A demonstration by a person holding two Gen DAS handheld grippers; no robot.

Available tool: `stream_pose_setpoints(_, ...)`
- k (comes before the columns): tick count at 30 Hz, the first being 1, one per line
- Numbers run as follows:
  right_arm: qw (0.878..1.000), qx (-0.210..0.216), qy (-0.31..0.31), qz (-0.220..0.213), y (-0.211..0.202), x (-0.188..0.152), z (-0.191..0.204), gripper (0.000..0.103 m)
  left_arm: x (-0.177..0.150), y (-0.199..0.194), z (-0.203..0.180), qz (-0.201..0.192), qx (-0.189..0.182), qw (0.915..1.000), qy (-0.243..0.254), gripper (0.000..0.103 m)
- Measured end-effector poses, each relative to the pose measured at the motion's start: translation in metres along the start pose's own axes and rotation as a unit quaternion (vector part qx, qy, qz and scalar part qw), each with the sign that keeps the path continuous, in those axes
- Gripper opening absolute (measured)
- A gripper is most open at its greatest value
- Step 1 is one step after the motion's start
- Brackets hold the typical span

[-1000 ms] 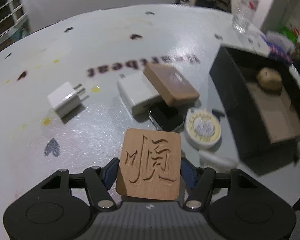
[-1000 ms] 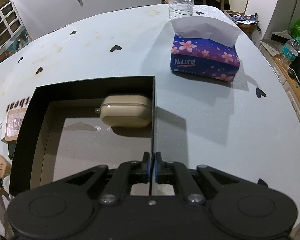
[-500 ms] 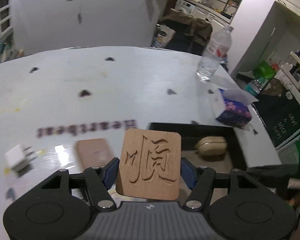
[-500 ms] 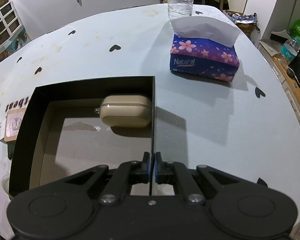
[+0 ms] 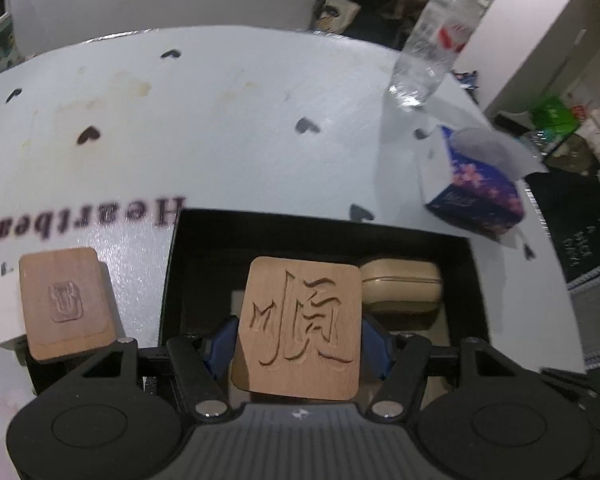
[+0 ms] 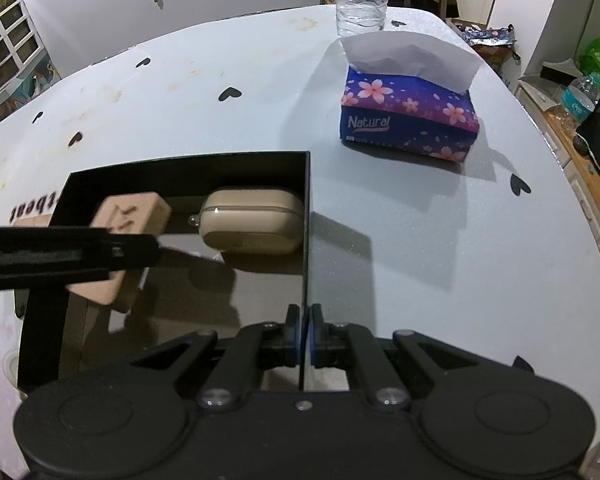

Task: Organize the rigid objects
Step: 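Carry the wooden tile with the left gripper into the black box and release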

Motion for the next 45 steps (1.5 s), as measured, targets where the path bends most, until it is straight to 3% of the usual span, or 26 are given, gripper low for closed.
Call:
stream_pose_setpoints(8, 1.0, -0.002, -0.005, 0.001, -0.001, -0.001, 0.001, 0.004, 0.009, 0.013, -0.012, -0.012, 0.067, 0.9976, 0.006, 0.065)
stream_pose_setpoints(13, 1.0, -0.002, -0.008, 0.002, -0.001, 0.0, 0.001, 0.005, 0.011, 0.019, -0.018, -0.01, 0.078, 0.9967, 0.019, 0.064)
stream_pose_setpoints(19, 1.0, 0.0, -0.008, 0.003, -0.001, 0.0, 0.001, 0.005, 0.013, 0.016, -0.015, -0.007, 0.052, 0.9985, 0.017, 0.076)
stream_pose_setpoints(31, 1.0, 0.005, -0.006, 0.004, -0.001, 0.001, 0.0, 0.005, -0.005, -0.006, -0.013, 0.002, 0.016, 0.9992, 0.037, 0.079)
stream_pose_setpoints(40, 1.0, 0.005, -0.006, 0.004, -0.001, 0.0, 0.0, 0.005, -0.019, -0.042, -0.005, -0.032, 0.007, 0.9978, 0.058, 0.099)
stream_pose_setpoints(45, 1.0, 0.005, -0.006, 0.004, -0.001, 0.0, 0.0, 0.005, -0.029, -0.062, 0.002, -0.056, 0.002, 0.9952, 0.08, 0.103)
Point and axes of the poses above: each gripper's, at about its wrist camera, not at the fingertips, and y roughly the way its jaws point, z to its left, x to its top, the point moved 2 cm from there along y, roughly the way its jaws point, and after that the axes turned 13 degrees about z, right-handed, at the moved point
